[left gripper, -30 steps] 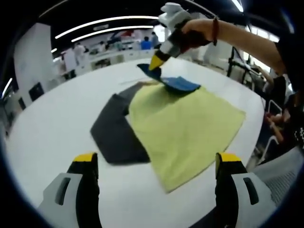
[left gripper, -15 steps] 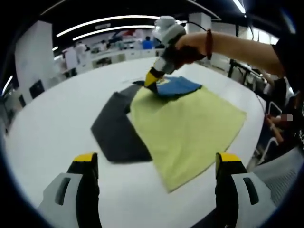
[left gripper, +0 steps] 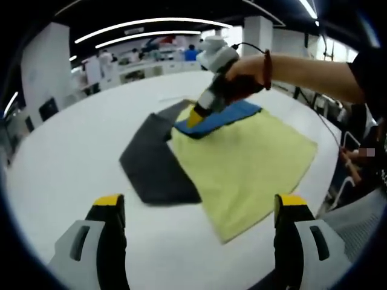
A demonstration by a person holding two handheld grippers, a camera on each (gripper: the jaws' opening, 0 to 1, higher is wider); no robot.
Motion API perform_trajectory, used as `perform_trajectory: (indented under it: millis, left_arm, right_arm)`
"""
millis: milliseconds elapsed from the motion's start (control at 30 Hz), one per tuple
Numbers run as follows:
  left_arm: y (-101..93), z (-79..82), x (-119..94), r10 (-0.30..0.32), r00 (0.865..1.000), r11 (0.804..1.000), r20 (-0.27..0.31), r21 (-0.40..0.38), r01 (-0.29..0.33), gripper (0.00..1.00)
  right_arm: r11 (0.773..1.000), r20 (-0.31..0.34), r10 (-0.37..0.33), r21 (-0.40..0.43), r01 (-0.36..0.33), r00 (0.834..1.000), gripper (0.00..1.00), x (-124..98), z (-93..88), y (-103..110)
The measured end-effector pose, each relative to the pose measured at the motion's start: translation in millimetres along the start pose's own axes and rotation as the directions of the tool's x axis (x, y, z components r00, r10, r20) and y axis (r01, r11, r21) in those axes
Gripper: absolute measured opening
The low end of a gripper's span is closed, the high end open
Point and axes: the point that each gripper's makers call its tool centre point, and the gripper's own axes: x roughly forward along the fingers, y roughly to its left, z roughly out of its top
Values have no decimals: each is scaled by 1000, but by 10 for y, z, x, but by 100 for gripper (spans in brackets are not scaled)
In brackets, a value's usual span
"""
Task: Fold the garment on the visible template until the final outline fits inside the template.
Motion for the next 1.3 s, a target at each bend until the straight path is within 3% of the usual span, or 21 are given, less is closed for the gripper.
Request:
perform_trajectory:
  millis: [133, 267, 367, 567, 767, 967, 1300]
  left_arm:
    - [7, -3, 4, 2, 1000, 1000, -2, 0, -2, 99]
    - [-8, 24, 2, 2, 1000, 1000, 6, 1, -2, 99]
    - [-11, 30, -4, 4, 1000, 1000, 5, 4, -4, 99]
    - [-2, 33, -22, 13, 1000, 1000, 6, 9, -13, 99]
    - [9, 59, -38, 16, 1000, 1000, 13, 21, -16, 99]
    - [20, 69, -56, 22, 1000, 1000, 19, 19, -23, 99]
    - [26, 103, -64, 18, 999, 1000, 31, 13, -19, 99]
  right_arm:
    - [1000, -8, 8, -3, -8, 1000, 3, 29, -66, 21]
    - [998, -31, 1, -56, -2, 1000, 4, 72, -180, 61]
    - [998, 1, 5, -58, -5, 1000, 5, 48, -131, 64]
    - [992, 176, -49, -104, 68, 983, 33, -188, 191, -70]
    - [992, 223, -81, -80, 101, 972, 57, -449, 247, -261]
    - [990, 232, -110, -57, 126, 966, 68, -687, 152, -469]
    - [980, 227, -190, -21, 200, 955, 74, -1051, -127, -936]
